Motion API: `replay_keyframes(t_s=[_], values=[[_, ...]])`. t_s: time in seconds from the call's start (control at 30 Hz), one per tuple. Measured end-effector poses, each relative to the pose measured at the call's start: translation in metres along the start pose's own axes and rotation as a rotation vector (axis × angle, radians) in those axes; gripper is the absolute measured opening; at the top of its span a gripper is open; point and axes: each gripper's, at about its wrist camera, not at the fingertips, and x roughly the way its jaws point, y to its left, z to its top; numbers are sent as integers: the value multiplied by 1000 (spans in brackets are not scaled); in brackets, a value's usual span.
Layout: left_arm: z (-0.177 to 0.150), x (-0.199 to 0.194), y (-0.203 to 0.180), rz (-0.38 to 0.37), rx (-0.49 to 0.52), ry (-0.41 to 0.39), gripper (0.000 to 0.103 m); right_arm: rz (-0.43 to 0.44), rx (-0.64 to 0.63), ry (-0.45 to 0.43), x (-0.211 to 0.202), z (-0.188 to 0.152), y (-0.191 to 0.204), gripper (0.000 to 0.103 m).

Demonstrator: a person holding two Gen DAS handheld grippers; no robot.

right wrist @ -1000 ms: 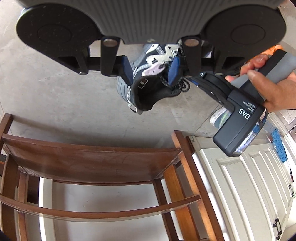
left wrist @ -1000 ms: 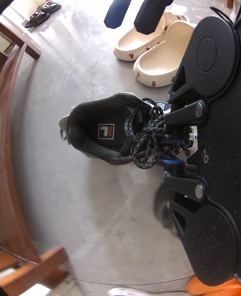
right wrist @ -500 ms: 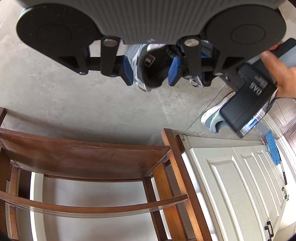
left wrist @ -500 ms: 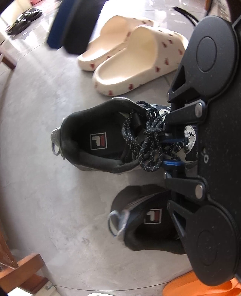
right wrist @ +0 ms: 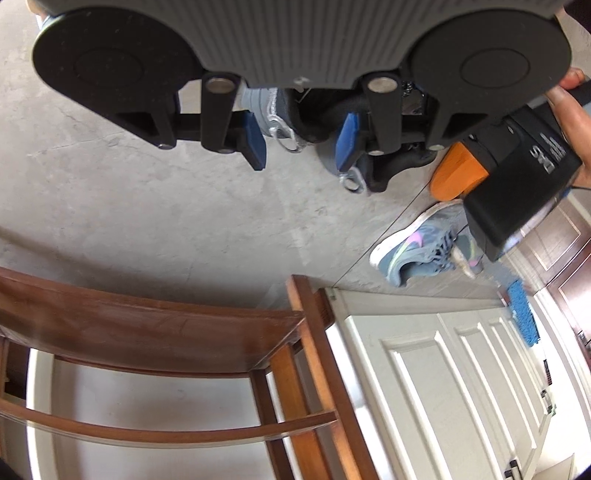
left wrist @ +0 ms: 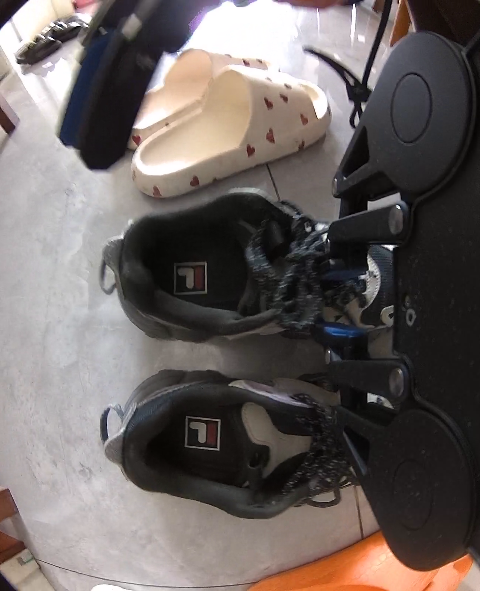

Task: Organize scattered shoes
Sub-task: 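Open the left tool and move it to the grey Nike sneakers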

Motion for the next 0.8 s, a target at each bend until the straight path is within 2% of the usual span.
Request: replay_keyframes(t_s=[0.03,0.07,0.27,0.33,0.47,0.57,0.67,0.8], values=[[-2,-5,2,-14,1,-6,37,1,-6,1,1,0,2,46],[-4,-10,4,-17,14,-18,41,2,-11,0,2,1,4,46],[-25,-47,12,37,153,-128,48,-7,-53,-8,7,8,15,46],[-31,-59,14,55,199,-164,49,-7,-81,0,9,9,20,46],[-44,-84,21,100,277,-241,57,13,-139,44,16,15,30,46],[-51,-100,45,211,235,-337,63,56,-157,102,24,19,37,46],[-61,-115,79,338,167,-455,64,87,-219,157,31,24,50,46],[-77,-128,130,439,12,-600,64,111,-313,176,33,41,71,46]])
